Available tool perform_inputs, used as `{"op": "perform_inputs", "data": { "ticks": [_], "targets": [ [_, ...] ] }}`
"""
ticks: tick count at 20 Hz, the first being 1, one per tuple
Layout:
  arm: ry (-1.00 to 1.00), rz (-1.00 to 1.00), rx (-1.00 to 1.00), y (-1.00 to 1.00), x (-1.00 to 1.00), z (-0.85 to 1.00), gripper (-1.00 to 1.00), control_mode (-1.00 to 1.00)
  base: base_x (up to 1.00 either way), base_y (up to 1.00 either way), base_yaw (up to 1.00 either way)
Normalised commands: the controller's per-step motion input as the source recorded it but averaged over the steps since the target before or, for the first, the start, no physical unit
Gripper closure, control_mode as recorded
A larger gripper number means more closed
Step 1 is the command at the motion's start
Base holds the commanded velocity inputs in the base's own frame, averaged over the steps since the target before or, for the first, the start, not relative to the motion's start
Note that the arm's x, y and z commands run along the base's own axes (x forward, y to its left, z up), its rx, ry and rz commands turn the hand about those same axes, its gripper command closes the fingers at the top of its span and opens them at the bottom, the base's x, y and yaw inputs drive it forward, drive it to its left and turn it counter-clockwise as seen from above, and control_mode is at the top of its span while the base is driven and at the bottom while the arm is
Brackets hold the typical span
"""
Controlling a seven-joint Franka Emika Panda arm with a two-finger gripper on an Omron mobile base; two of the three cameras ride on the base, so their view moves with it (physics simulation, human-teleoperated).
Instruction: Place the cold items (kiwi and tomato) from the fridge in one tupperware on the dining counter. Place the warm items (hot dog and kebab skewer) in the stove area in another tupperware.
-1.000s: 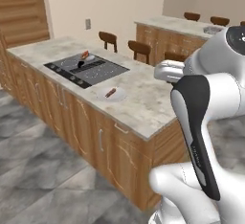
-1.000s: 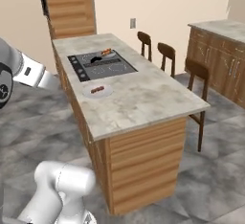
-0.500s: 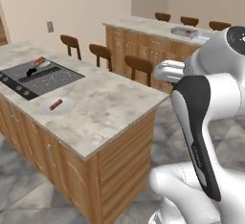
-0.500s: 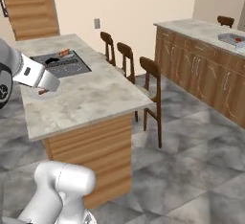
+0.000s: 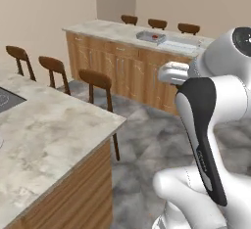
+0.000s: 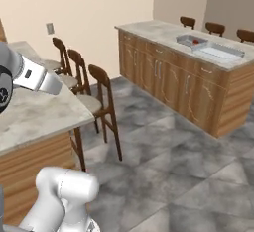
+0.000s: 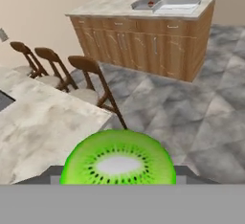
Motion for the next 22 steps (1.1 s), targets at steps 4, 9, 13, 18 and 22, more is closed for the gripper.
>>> {"op": "perform_inputs", "data": {
  "ticks": [4, 9, 13, 18, 22],
  "targets": [
    [0.0, 0.0, 0.0, 0.0, 0.0, 0.0, 1.0, 1.0, 0.57, -0.82, -0.25],
    [0.0, 0.0, 0.0, 0.0, 0.0, 0.0, 1.0, 1.0, 0.7, -0.72, -0.24],
    [0.0, 0.0, 0.0, 0.0, 0.0, 0.0, 1.0, 1.0, 0.86, -0.54, -0.25],
    [0.0, 0.0, 0.0, 0.0, 0.0, 0.0, 1.0, 1.0, 0.99, -0.18, -0.32],
    [0.0, 0.0, 0.0, 0.0, 0.0, 0.0, 1.0, 1.0, 1.0, 0.12, -0.39]
  ]
}}
